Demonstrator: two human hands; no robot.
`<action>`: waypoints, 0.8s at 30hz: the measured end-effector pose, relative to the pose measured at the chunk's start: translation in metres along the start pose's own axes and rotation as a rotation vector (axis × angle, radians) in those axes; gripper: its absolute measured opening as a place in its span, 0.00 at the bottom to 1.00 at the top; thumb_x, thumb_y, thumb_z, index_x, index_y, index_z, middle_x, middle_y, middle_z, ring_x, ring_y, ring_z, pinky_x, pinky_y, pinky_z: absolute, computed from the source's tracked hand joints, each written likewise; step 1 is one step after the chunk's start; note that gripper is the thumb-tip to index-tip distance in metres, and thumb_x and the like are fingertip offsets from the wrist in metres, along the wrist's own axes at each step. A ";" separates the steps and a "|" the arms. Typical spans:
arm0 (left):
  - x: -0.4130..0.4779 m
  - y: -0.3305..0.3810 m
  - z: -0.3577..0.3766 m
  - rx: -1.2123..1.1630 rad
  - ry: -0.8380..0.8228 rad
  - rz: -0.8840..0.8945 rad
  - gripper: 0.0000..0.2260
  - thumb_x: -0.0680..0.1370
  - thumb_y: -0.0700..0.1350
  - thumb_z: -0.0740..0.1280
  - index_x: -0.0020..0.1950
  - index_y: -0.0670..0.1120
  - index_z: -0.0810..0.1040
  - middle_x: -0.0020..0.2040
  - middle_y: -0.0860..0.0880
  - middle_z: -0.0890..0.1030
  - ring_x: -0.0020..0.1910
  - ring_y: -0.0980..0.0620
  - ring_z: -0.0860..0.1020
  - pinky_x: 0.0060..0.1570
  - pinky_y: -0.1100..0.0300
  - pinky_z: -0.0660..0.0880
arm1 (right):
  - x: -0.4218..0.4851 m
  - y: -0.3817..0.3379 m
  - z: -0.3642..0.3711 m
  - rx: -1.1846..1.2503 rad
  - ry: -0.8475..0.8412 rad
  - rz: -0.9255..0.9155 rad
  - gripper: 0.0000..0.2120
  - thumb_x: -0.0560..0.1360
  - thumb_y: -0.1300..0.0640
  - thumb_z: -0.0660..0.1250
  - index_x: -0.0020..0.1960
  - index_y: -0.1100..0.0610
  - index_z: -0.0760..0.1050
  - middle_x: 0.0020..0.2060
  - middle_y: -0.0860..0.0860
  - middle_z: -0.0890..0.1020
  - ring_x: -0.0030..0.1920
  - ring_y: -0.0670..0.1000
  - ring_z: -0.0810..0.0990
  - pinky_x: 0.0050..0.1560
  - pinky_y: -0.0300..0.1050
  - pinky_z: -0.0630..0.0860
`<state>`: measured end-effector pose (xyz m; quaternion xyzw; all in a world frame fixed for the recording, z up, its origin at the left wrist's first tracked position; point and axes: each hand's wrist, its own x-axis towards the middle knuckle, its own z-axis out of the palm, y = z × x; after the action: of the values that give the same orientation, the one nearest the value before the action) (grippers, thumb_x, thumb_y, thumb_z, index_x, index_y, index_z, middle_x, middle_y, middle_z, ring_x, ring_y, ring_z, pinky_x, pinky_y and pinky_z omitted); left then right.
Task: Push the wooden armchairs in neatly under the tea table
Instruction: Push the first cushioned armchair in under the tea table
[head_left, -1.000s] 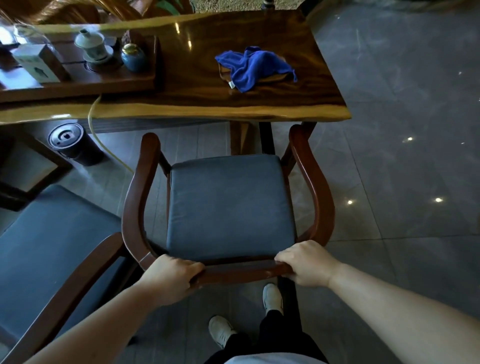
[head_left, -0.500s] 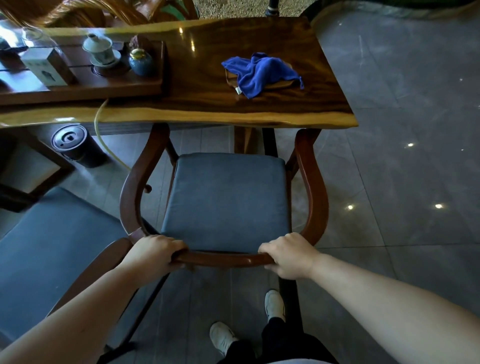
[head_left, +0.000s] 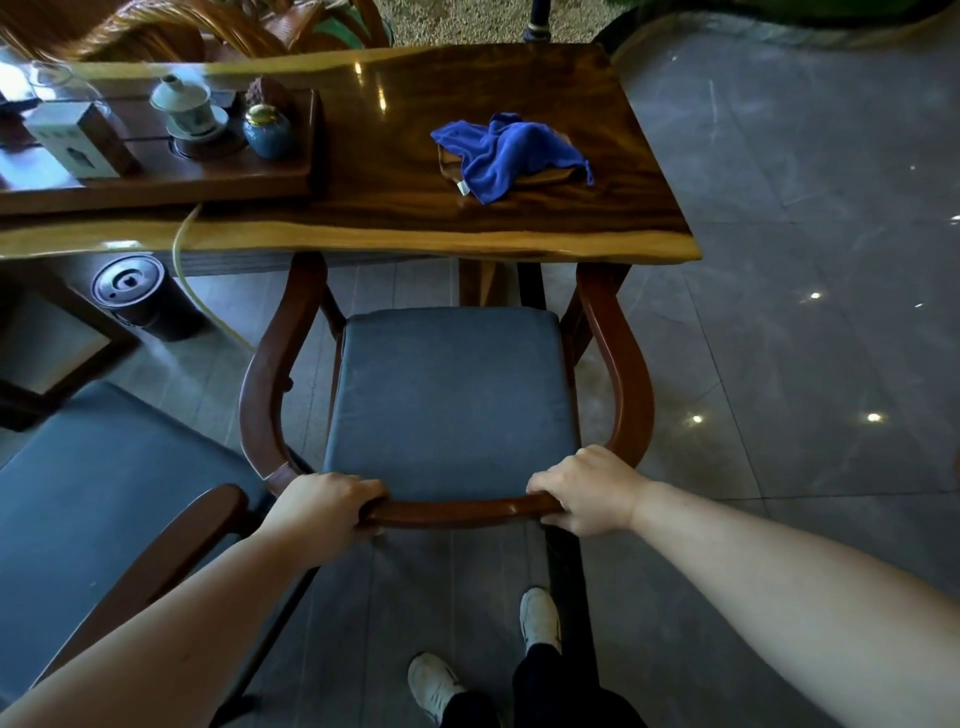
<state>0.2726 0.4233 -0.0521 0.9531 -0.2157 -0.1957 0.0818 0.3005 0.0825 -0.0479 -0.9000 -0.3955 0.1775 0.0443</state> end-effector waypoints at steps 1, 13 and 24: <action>0.000 0.001 0.000 -0.002 0.004 -0.007 0.11 0.72 0.59 0.68 0.51 0.57 0.77 0.44 0.56 0.81 0.44 0.54 0.79 0.41 0.56 0.75 | -0.001 0.000 0.001 -0.002 0.000 -0.001 0.13 0.75 0.46 0.68 0.56 0.50 0.76 0.46 0.50 0.84 0.45 0.55 0.82 0.42 0.45 0.70; -0.006 0.026 0.001 0.088 -0.025 -0.045 0.09 0.71 0.53 0.63 0.50 0.55 0.75 0.44 0.55 0.80 0.46 0.52 0.79 0.40 0.54 0.75 | -0.003 0.005 0.014 0.166 -0.101 -0.053 0.12 0.72 0.47 0.68 0.54 0.50 0.75 0.47 0.47 0.81 0.47 0.50 0.79 0.42 0.50 0.78; 0.057 0.179 0.012 0.165 -0.044 -0.145 0.14 0.74 0.53 0.64 0.57 0.51 0.70 0.52 0.51 0.78 0.50 0.45 0.77 0.42 0.53 0.71 | -0.006 0.117 0.015 -0.249 -0.440 -0.230 0.26 0.66 0.40 0.70 0.58 0.53 0.74 0.51 0.50 0.80 0.53 0.54 0.78 0.53 0.51 0.72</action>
<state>0.2473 0.2374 -0.0391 0.9652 -0.1633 -0.2037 -0.0159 0.3729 -0.0030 -0.0862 -0.7875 -0.5140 0.3126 -0.1340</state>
